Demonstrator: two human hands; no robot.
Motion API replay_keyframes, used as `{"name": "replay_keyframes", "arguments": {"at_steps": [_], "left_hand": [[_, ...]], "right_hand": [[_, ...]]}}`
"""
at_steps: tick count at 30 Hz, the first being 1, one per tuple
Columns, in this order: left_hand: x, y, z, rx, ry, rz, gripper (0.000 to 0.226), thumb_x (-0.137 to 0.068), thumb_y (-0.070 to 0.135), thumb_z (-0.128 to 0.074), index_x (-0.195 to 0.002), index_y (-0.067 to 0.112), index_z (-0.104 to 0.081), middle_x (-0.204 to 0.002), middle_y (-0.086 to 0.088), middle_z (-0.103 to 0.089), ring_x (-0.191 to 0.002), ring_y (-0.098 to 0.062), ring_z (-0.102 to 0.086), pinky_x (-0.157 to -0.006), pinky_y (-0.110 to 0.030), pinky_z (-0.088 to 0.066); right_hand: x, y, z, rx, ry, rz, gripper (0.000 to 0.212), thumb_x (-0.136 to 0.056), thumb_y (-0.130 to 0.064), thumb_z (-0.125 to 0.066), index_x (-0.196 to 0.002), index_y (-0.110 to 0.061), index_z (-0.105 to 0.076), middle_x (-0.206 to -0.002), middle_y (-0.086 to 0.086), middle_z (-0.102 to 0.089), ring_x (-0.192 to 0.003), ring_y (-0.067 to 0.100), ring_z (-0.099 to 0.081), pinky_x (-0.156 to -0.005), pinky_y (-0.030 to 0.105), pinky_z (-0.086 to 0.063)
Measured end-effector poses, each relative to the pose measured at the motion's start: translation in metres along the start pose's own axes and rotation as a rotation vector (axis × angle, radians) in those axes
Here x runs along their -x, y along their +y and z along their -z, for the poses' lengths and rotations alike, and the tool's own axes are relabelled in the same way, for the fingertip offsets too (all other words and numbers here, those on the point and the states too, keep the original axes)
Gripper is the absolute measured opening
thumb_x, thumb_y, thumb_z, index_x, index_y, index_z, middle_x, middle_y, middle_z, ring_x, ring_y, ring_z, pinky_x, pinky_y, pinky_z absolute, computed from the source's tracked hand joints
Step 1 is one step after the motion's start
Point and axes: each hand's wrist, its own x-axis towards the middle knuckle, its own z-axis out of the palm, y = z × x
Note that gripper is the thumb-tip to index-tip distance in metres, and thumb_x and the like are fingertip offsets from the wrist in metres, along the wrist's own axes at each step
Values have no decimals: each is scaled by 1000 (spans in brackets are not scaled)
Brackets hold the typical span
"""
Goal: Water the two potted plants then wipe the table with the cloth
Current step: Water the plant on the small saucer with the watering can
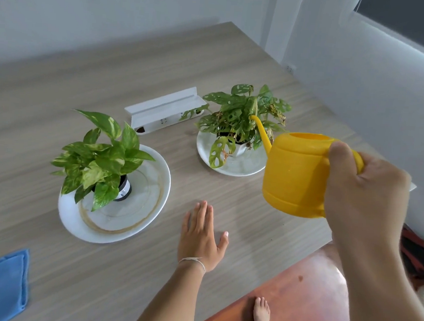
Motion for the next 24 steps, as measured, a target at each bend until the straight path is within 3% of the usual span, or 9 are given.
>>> {"name": "replay_keyframes", "arguments": {"at_steps": [5, 9, 14, 24], "left_hand": [[-1, 0, -2, 5, -2, 4, 80, -88, 56, -45, -150, 6, -34, -160, -12, -28, -149, -29, -23, -119, -49, -23], [-1, -2, -4, 12, -5, 4, 80, -88, 57, -44, -150, 7, -33, -161, -12, -27, -149, -29, -23, -119, -49, -23], [-2, -2, -6, 15, -10, 4, 80, -88, 57, -44, -150, 7, -33, -161, -12, -27, -149, -29, -23, -119, -49, -22], [-1, -2, -4, 19, -2, 6, 80, -88, 57, -44, -149, 7, -35, -161, -11, -27, -150, -28, -22, -120, -48, -22]], "right_hand": [[-10, 2, 6, 21, 33, -31, 47, -95, -33, -51, -59, -13, -28, -47, -2, -25, -42, 16, -24, -37, 25, -13], [-20, -8, 2, -4, 52, -25, 48, -94, -35, -49, -59, -19, -21, -43, -3, -23, -41, 15, -22, -48, 29, -14], [-29, -20, -6, -75, 46, 42, 50, -95, -29, -51, -57, -20, -20, -39, -4, -24, -37, 12, -23, -35, 18, -14], [-19, -23, -8, -93, -39, 29, 52, -95, -31, -54, -56, -23, -20, -42, -5, -20, -40, 12, -20, -36, 21, -13]]}}
